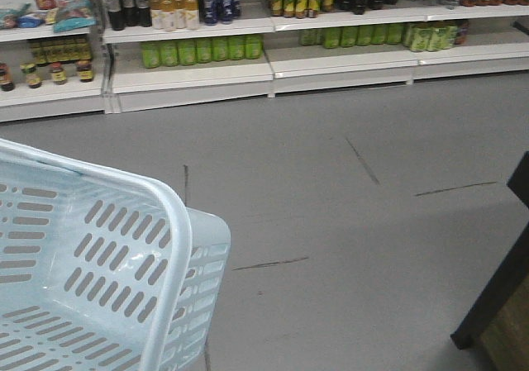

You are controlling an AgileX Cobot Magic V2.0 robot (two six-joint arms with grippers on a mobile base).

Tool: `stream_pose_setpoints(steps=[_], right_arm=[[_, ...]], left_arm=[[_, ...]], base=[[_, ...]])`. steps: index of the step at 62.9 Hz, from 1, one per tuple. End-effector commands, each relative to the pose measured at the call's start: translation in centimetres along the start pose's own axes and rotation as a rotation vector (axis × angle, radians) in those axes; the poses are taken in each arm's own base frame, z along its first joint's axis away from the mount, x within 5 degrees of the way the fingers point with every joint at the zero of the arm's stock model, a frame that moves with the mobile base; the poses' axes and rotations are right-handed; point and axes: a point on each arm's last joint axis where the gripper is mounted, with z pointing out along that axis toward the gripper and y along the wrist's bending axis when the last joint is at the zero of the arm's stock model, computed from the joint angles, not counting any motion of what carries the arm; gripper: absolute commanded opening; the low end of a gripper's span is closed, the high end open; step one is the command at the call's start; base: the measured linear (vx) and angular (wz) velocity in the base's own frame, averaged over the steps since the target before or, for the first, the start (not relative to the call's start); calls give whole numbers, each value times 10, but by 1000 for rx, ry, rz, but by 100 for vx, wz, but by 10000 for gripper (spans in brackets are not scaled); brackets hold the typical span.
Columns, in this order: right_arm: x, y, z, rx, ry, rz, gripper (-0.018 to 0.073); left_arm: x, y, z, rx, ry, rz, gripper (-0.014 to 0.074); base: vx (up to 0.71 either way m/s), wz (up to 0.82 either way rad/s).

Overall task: Pick three apples into basket with both arms
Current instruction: 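Drive up to the table with apples and oranges holding the basket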

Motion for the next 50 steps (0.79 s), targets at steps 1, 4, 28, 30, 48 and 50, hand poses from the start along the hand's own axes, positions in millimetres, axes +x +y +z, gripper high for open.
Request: stream_pose_setpoints(steps=[1, 4, 28, 30, 48, 50], right_arm=[[-3, 1, -1, -11, -72, -15, -4], [-3, 1, -1, -11, -72, -15, -4], [-3, 1, -1, -11, -73, -15, -4], [-3, 1, -1, -11, -73, -15, -4], [-3, 1, -1, -11, -73, -15, -4], [-3, 1, -1, -11, -73, -15, -4]], left_arm=[[-19, -2, -2, 6, -125, -18, -8], [-19, -2, -2, 6, -125, -18, -8], [-19, -2, -2, 6, -125, -18, -8], [-19, -2, -2, 6, -125, -18, -8], [-19, -2, -2, 6, -125, -18, -8], [-19, -2, -2, 6, -125, -18, -8]], base=[[15, -57], [15, -57], [13, -56], [12, -52], [9, -52], [7, -53]])
